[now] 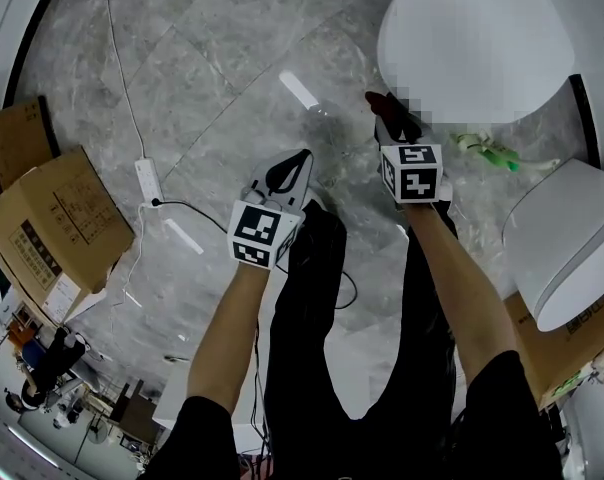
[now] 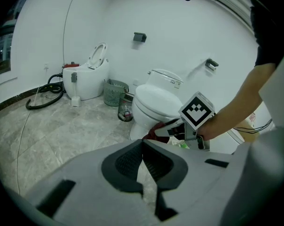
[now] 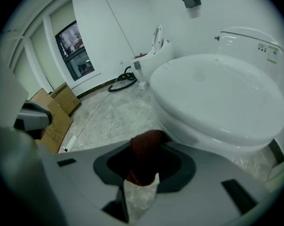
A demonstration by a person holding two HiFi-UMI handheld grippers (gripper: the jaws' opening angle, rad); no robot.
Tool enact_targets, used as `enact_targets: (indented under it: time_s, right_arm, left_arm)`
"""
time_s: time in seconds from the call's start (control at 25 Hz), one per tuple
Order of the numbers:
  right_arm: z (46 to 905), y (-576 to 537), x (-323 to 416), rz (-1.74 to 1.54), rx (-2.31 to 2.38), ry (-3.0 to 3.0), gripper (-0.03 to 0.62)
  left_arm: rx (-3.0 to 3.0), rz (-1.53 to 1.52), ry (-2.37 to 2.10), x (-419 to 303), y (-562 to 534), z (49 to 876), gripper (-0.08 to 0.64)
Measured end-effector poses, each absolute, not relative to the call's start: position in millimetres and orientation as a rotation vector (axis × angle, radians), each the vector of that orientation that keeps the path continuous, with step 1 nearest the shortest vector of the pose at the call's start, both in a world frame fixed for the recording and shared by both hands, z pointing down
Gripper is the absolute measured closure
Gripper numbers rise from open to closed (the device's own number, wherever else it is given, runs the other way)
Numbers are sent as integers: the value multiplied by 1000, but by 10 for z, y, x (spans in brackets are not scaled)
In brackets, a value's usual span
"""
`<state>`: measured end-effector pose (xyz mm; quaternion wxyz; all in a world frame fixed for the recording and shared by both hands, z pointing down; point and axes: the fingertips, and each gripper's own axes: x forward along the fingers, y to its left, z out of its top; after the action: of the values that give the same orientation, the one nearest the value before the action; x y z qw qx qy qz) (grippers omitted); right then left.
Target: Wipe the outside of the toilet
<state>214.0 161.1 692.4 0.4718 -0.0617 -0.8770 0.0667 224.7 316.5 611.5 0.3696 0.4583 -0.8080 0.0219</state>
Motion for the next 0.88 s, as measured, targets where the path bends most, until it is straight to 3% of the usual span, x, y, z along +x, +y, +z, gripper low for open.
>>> enact_targets:
  time_s: [0.44, 0.88]
  right_arm:
    - [6857, 1331, 2736, 170, -223, -2138, 471]
    - [6789, -120, 3310, 272, -42, -2131, 471]
  left_arm:
    - [1252, 77, -2040, 2463, 2498, 6046, 560]
    - [1375, 98, -1977, 2864, 1212, 5964, 560]
